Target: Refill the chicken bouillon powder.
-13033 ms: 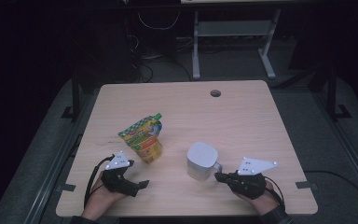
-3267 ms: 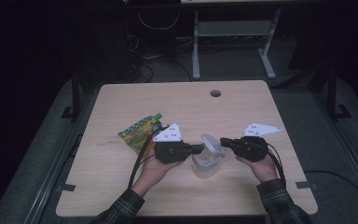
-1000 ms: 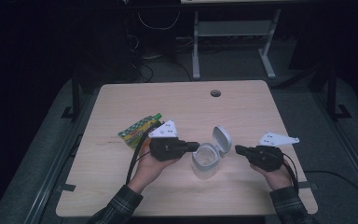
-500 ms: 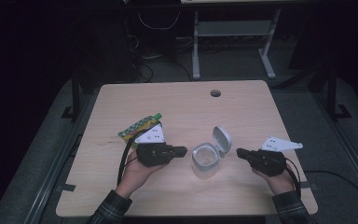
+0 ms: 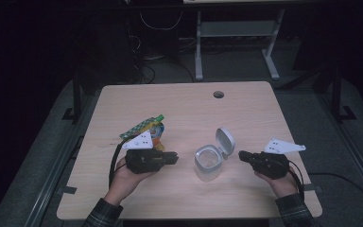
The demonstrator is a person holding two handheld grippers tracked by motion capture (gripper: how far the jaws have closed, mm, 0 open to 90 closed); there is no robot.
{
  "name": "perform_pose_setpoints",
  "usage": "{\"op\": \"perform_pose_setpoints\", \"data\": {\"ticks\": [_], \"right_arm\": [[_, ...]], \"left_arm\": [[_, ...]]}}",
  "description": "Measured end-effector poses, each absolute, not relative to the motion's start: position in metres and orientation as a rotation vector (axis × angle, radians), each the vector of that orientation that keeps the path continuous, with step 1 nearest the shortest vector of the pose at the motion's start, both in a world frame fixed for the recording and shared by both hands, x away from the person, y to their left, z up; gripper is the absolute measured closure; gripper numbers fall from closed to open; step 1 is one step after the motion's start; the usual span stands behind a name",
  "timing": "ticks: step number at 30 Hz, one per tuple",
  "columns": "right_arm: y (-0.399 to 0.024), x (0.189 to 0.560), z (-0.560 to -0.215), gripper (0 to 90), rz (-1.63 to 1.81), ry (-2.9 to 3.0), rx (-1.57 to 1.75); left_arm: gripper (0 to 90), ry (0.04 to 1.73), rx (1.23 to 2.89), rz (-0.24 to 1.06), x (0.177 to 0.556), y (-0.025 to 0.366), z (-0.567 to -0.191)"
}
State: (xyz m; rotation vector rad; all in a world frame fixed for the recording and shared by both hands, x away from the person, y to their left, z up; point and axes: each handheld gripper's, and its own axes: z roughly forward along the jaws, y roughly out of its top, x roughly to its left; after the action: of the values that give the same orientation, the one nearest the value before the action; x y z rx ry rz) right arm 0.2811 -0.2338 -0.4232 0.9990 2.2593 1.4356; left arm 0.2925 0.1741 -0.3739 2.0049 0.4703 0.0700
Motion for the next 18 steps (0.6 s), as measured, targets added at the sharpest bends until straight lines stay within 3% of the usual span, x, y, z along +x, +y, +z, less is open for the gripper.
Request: {"op": "perform_pose_setpoints", "data": {"ticks": [18], "right_arm": [[-0.232,0.282,-0.425,83.0,1.428,2.269,0.999]], "left_arm": [[78.3,0.581,1.999,0.131,0.282,0.228,-0.379]]}}
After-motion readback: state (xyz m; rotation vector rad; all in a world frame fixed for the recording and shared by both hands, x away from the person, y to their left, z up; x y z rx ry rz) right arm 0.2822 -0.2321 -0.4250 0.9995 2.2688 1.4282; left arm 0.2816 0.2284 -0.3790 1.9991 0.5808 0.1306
